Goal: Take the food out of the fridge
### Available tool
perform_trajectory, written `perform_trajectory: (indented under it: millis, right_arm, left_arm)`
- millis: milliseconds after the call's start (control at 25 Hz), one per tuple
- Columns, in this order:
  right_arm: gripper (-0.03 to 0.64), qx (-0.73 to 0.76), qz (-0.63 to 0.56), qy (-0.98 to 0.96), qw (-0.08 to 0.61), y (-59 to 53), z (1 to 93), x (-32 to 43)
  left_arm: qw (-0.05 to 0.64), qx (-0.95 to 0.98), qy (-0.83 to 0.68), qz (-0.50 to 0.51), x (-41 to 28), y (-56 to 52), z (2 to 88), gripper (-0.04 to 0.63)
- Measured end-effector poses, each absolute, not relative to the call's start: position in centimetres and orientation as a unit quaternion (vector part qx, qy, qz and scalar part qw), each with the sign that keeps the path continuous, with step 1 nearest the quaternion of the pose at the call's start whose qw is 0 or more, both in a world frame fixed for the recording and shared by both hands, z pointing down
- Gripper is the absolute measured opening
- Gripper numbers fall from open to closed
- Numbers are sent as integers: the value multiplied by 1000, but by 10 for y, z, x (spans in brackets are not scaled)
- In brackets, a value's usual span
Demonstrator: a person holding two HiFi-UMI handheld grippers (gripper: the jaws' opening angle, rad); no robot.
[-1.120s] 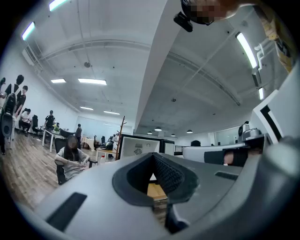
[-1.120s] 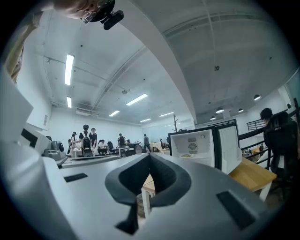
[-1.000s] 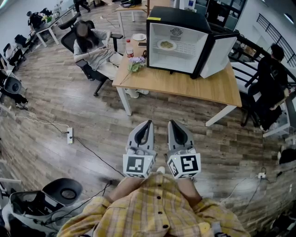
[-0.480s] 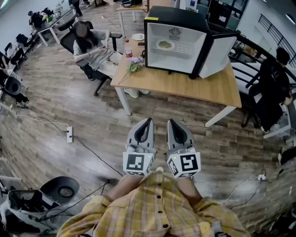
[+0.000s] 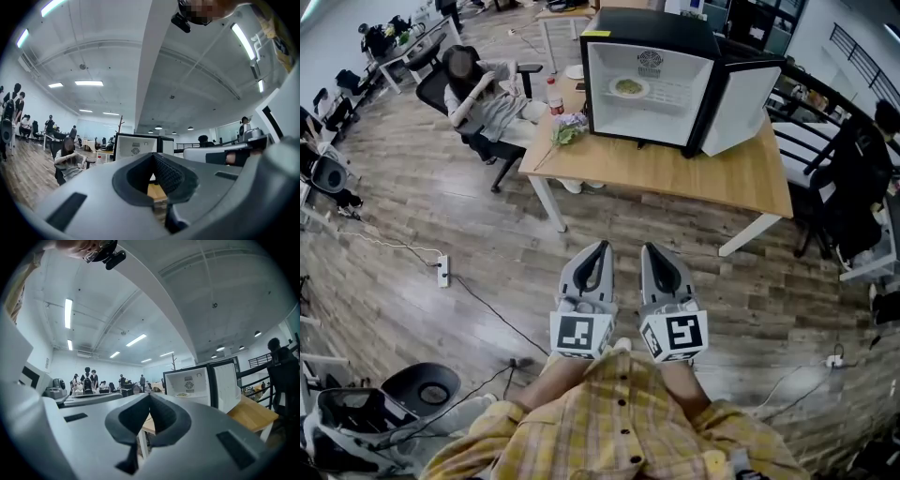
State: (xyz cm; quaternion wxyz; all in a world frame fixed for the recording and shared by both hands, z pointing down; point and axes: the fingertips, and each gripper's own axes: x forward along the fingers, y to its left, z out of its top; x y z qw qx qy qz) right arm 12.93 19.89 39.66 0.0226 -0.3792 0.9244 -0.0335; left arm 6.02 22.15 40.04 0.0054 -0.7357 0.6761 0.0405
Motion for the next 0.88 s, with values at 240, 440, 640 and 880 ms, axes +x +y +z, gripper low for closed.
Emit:
perform_trajectory:
  millis: [240, 440, 640, 880]
  right_arm:
    - [8, -387, -35, 921, 15, 167, 412, 122]
    - [8, -394, -33, 918, 11, 117, 412, 103]
    - [8, -399, -35, 916, 15, 65, 411, 81]
    - [8, -412, -36, 910, 17, 4, 401, 52]
  left_arm:
    - [1, -742, 669, 39, 54, 189, 417, 7]
    - [-5, -744, 667, 43, 32, 139, 421, 8]
    - [-4, -747, 663, 38, 12, 87, 418, 8]
    - [-10, -755, 655, 29, -20, 27, 414, 8]
